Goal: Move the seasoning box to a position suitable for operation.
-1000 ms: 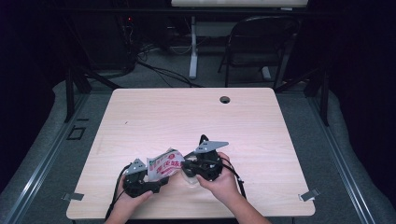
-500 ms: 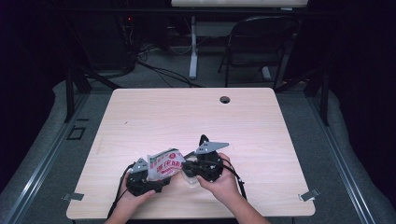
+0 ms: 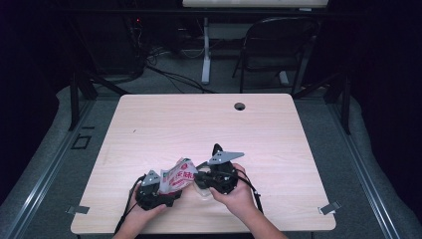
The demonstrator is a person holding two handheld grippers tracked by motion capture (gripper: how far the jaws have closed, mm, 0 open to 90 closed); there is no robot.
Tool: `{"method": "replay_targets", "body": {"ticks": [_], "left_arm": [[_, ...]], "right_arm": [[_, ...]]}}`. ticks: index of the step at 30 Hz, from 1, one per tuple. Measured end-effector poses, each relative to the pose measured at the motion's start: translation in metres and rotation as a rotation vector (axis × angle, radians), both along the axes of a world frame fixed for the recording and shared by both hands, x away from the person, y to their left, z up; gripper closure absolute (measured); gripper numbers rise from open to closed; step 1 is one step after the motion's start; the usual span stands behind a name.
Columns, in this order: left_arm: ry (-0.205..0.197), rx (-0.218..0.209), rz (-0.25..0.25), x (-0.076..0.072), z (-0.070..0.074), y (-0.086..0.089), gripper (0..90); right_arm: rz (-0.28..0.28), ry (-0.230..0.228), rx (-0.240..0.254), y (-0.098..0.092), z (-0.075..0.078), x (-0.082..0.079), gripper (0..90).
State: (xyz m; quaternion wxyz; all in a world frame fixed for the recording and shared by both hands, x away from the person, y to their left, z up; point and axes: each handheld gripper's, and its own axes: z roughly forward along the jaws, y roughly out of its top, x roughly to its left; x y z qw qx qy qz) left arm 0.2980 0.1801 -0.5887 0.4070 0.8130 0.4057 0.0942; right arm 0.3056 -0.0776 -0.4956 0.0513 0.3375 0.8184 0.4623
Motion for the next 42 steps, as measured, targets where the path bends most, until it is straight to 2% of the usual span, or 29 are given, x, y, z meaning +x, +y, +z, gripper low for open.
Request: {"method": "replay_targets", "body": {"ticks": [5,8,13,16,23,29,38,42], "left_arm": [[-0.003,0.007,-0.003,0.0,0.0,-0.001,31.5],[-0.025,0.041,-0.003,-0.001,0.001,-0.002,34.2],[-0.028,0.045,0.001,-0.001,0.001,-0.003,36.8],[-0.044,0.067,0.006,-0.001,0.001,-0.004,41.9],[-0.057,0.089,0.009,-0.003,0.001,-0.006,46.3],[-0.083,0.125,0.011,-0.005,0.001,-0.01,51.9],[-0.092,0.122,0.014,-0.006,0.001,-0.009,57.1],[-0.097,0.124,0.017,-0.007,0.001,-0.01,59.1]], "right_arm": [[0.0,-0.001,-0.002,0.0,0.0,0.0,88.9],[0.001,-0.001,-0.005,0.0,0.0,0.0,88.9],[0.0,-0.001,-0.003,0.001,-0.001,0.0,88.8],[0.0,-0.001,-0.005,0.0,-0.001,0.0,88.8],[0.0,0.003,-0.002,0.001,-0.001,0.0,88.7],[0.001,0.004,0.0,0.001,-0.002,0.0,88.4],[-0.001,0.004,0.003,0.001,-0.002,0.0,87.6],[0.009,0.011,-0.002,0.0,-0.003,0.0,83.9]]}}
